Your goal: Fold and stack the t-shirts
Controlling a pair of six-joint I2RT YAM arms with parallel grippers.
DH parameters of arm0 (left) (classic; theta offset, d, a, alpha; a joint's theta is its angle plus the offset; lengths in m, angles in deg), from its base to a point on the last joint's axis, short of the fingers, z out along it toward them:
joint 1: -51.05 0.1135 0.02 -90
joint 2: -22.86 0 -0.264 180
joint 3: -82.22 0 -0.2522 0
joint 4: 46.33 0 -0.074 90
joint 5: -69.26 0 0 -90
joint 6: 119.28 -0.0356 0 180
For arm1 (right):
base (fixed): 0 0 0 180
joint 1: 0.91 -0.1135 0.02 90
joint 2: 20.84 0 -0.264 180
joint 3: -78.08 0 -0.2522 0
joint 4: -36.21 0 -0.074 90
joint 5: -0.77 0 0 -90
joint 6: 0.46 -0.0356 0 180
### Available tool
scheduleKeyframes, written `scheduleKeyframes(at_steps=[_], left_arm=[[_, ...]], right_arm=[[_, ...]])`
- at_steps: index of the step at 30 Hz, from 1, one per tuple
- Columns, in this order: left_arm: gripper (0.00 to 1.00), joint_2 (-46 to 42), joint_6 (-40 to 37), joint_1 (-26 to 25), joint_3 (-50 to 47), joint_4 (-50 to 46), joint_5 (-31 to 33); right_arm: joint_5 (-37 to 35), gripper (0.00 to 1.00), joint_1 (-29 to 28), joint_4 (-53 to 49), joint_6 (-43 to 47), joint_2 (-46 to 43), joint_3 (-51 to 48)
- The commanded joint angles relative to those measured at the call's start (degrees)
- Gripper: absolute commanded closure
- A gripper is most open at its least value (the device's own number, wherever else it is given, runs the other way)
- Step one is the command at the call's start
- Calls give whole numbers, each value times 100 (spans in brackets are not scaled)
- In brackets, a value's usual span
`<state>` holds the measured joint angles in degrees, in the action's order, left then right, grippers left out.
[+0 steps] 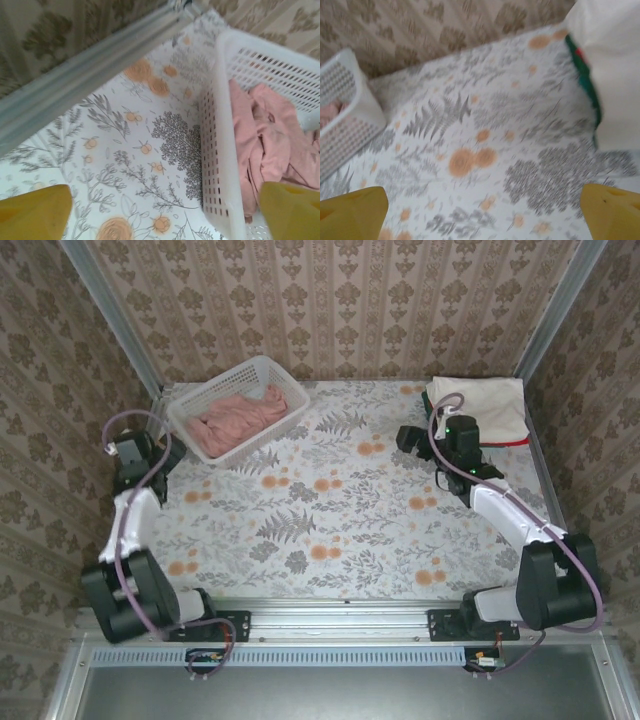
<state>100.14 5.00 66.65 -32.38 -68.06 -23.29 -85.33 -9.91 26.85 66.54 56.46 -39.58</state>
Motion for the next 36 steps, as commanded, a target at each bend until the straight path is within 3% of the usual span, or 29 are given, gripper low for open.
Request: scheduleKeyframes(at_steps=[1, 6, 11, 20, 29, 31, 35, 36], left_arm=[[15, 667, 197, 45, 551, -192, -882], [28, 1730, 42, -106, 1419, -443, -1333], [35, 1912, -203, -453, 1585, -743, -990], [67, 2223, -312, -601, 1887, -1028, -1320], [69, 1203, 96, -1051, 737, -896, -1576], [61, 949, 137, -1200, 596, -1089, -1463], [55, 279, -607, -1598, 842, -1826, -610], [49, 166, -925, -1730, 1014, -2057, -261]], right_arm=[[26, 0, -95, -465, -184, 59, 157], [205, 0, -184, -466, -233, 207, 161], [392, 0, -290, -365, -304, 491, 149], [643, 0, -493, -312, -402, 830, 440], [673, 0, -709, -248, -582, 1101, 612], [716, 0, -742, -239, -617, 1139, 638], [683, 0, -769, -363, -599, 1058, 580], [646, 0, -762, -383, -589, 1019, 545]])
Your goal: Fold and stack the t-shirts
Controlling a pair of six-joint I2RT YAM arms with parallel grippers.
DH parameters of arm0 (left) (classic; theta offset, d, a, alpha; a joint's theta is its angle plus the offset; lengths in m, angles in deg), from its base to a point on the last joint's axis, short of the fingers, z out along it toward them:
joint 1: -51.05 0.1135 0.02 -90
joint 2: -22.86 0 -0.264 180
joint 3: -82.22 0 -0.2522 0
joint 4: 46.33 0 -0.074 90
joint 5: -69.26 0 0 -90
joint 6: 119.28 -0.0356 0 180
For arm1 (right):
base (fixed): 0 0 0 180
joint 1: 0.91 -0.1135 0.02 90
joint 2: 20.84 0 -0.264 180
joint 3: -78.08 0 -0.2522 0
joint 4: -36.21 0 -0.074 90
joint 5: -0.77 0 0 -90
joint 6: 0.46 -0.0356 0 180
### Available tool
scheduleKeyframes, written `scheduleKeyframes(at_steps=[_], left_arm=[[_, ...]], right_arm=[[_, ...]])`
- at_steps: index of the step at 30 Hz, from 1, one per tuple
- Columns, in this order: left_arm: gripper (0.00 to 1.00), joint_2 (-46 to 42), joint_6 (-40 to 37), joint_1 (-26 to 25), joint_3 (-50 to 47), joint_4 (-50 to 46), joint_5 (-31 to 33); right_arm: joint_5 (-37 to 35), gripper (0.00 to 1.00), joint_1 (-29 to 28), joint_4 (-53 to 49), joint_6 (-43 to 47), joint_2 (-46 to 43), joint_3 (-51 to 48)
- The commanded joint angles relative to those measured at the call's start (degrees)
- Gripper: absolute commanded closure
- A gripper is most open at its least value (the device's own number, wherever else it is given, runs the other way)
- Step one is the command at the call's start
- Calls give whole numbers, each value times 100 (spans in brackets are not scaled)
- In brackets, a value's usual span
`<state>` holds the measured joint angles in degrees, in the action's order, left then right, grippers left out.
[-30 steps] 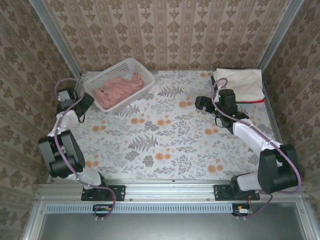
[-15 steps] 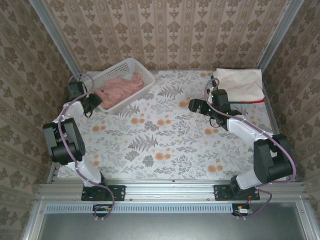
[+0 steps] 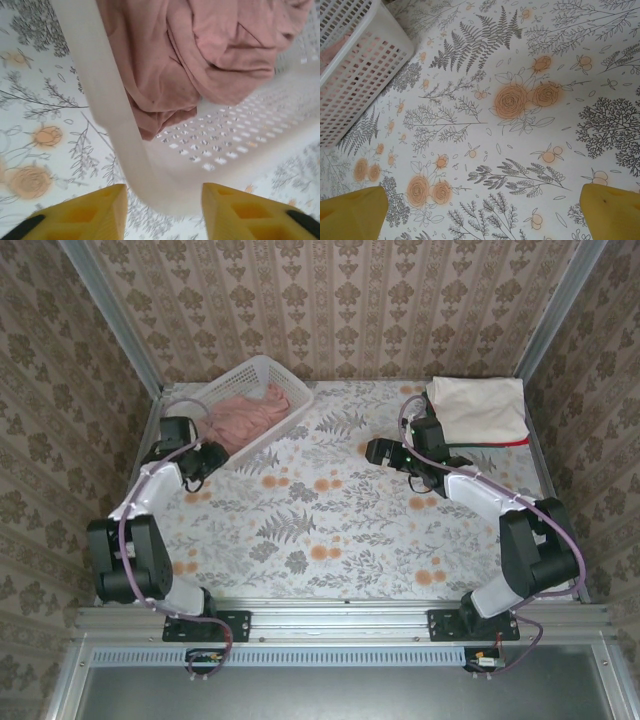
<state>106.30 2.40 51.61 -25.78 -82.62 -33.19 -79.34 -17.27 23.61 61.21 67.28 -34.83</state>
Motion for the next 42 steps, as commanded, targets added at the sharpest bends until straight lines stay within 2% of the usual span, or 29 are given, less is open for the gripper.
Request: scheduleKeyframes(at_steps=[1, 3, 4, 8, 11, 16, 19, 21, 26, 31, 33, 36, 42], left_arm=[[39, -566, -1150, -512, 563, -742, 1074], [29, -583, -2218, -1096, 874, -764, 1587], [26, -468, -2821, -1381, 1057, -752, 1592], [26, 733, -4734, -2139, 2277, -1421, 1265], [26, 1796, -5276, -2159, 3421, -2292, 868], [29, 2789, -5889, -2139, 4338, -2795, 747], [40, 3255, -6075, -2138, 4604, -2875, 701], [41, 3486, -6091, -2109, 4705, -2814, 732], [52, 3851, -5895, -1968, 5034, -2764, 1048], [53, 3860, -5759, -1831, 4943, -2487, 1255], [67, 3936, -5629, -1734, 5002, -2470, 1271], [81, 3876, -5313, -1589, 4945, -2365, 1368], [96, 3700, -4486, -1119, 4780, -2182, 1798]], right_arm=[[-21, 0, -32, -112, -32, -135, 20], [-175, 0, -25, -184, 7, -254, -70], [-249, 0, -19, -212, 17, -324, -130], [-473, 0, 31, -284, 39, -575, -359], [-514, 0, 100, -322, 37, -777, -507], [-551, 0, 212, -307, 38, -1140, -824], [-565, 0, 276, -263, 10, -1256, -978], [-551, 0, 292, -271, 7, -1305, -1032], [-501, 0, 326, -312, 52, -1381, -1091], [-467, 0, 333, -260, 34, -1369, -1121], [-437, 0, 329, -233, 5, -1334, -1114], [-396, 0, 328, -219, -5, -1298, -1087], [-390, 0, 327, -227, 21, -1306, -1072]])
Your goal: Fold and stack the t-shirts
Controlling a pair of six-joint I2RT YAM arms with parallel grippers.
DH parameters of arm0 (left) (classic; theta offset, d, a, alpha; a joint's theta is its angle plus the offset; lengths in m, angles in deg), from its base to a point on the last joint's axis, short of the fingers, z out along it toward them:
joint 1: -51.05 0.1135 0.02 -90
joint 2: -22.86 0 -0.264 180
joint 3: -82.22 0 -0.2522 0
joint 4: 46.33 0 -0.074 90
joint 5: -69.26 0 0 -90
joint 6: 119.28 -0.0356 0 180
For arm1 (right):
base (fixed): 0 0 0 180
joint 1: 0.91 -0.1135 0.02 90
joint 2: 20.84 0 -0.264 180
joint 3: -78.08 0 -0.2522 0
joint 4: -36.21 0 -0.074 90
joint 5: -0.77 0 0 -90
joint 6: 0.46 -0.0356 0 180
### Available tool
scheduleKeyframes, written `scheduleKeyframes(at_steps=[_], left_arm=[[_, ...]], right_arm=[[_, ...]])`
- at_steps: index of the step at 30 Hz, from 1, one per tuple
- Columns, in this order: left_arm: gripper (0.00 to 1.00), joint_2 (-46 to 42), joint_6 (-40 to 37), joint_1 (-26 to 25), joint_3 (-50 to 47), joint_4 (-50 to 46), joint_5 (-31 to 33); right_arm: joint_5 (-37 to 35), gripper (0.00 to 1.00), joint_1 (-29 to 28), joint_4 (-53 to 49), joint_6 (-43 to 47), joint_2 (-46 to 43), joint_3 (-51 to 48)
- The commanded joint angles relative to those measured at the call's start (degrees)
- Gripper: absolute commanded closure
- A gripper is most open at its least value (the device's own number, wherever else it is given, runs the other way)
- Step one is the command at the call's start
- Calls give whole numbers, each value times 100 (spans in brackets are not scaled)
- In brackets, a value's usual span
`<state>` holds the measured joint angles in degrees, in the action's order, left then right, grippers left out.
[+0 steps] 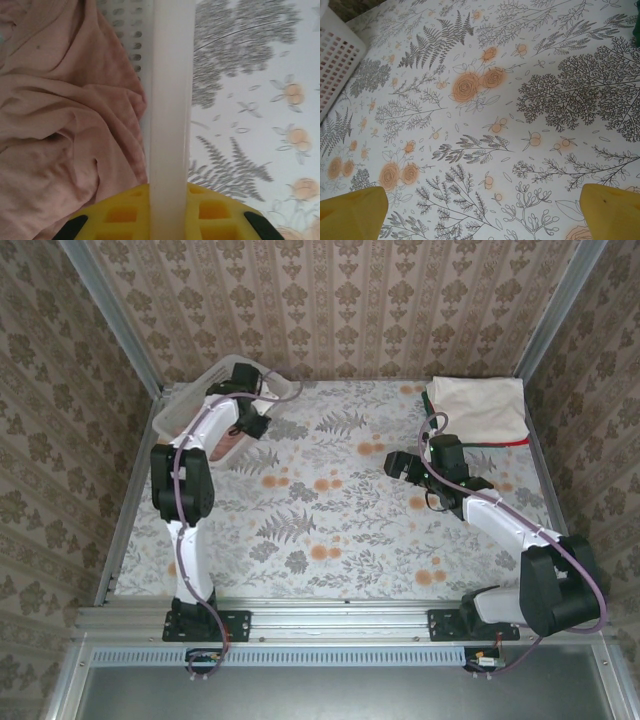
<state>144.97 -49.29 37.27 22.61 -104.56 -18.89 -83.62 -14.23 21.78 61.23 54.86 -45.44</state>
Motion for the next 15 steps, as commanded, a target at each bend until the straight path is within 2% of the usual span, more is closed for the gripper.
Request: scheduleKeyframes(at_steps=[1, 5, 11, 15], left_arm=[[97, -132, 746, 381, -14, -50, 359], [100, -30, 666, 553, 17, 66, 732], [100, 150, 775, 917, 318, 77, 869], [100, 471, 985, 983, 748, -115, 1369]], right_arm=[[36, 0, 23, -45, 19, -64, -9], [41, 0, 23, -41, 12, -60, -11], [-14, 0, 23, -74, 47, -49, -10], [-3, 0, 30, -59, 35, 5, 1]])
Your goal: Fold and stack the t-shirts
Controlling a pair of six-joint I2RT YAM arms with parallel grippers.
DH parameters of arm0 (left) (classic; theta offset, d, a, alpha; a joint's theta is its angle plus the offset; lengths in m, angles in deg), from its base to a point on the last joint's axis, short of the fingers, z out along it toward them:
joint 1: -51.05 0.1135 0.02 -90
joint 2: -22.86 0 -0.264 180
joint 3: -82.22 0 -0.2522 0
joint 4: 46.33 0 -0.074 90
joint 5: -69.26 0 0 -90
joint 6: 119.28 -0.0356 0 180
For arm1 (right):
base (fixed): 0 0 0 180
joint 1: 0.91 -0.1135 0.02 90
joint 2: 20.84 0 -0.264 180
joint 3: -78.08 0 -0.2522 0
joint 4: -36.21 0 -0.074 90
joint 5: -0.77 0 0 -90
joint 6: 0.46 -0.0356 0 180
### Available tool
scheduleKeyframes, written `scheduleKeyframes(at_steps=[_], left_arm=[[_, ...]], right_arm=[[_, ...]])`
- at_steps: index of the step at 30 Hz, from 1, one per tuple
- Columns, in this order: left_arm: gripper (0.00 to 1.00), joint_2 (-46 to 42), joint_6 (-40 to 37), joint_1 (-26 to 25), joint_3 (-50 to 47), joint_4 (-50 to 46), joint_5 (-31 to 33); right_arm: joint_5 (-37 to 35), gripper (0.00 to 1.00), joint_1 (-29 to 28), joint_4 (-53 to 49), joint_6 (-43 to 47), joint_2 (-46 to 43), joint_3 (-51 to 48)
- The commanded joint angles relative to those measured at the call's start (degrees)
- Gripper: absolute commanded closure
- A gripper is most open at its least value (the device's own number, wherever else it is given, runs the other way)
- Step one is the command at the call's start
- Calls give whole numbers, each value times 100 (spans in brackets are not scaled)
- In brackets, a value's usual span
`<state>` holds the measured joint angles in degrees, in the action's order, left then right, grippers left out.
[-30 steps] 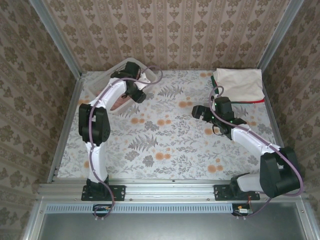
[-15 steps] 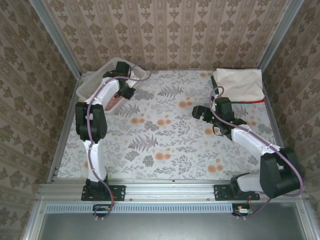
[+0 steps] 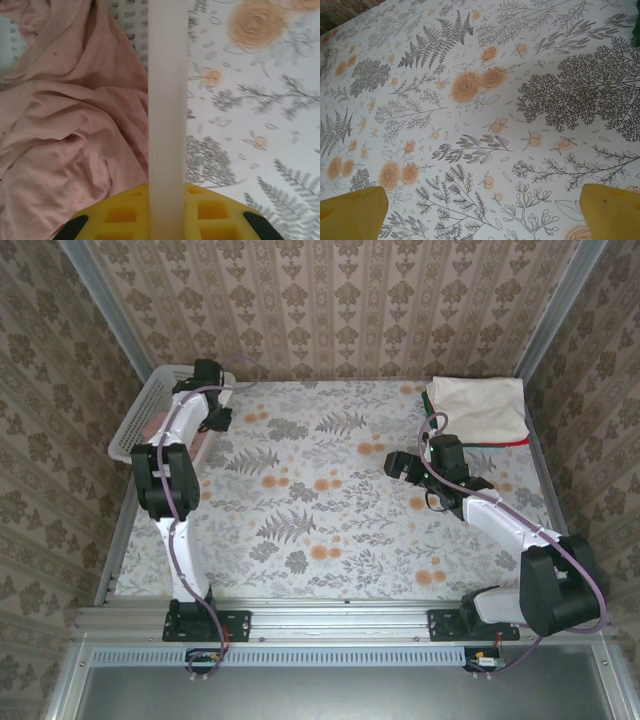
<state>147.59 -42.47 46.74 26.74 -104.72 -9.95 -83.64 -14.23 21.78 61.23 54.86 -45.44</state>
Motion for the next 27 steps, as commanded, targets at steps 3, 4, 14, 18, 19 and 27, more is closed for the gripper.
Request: scheduleKeyframes(at_steps=[3, 4, 14, 18, 19, 27], left_arm=[[97, 378, 317, 41, 553, -157, 623], [98, 430, 368, 65, 650, -172, 687], [44, 75, 674, -42, 1462, -833, 349], [30, -710, 1064, 54, 1035, -644, 376], [26, -858, 1203, 159, 879, -532, 421], [36, 233, 1914, 1093, 1342, -792, -90]], right_arm=[[24, 0, 32, -47, 28, 24, 0], [15, 0, 33, -51, 35, 32, 0], [108, 0, 27, -147, 28, 49, 79], [145, 0, 14, -128, 17, -45, 19], [129, 0, 15, -118, 14, -65, -4], [98, 0, -2, -211, 33, -178, -75]])
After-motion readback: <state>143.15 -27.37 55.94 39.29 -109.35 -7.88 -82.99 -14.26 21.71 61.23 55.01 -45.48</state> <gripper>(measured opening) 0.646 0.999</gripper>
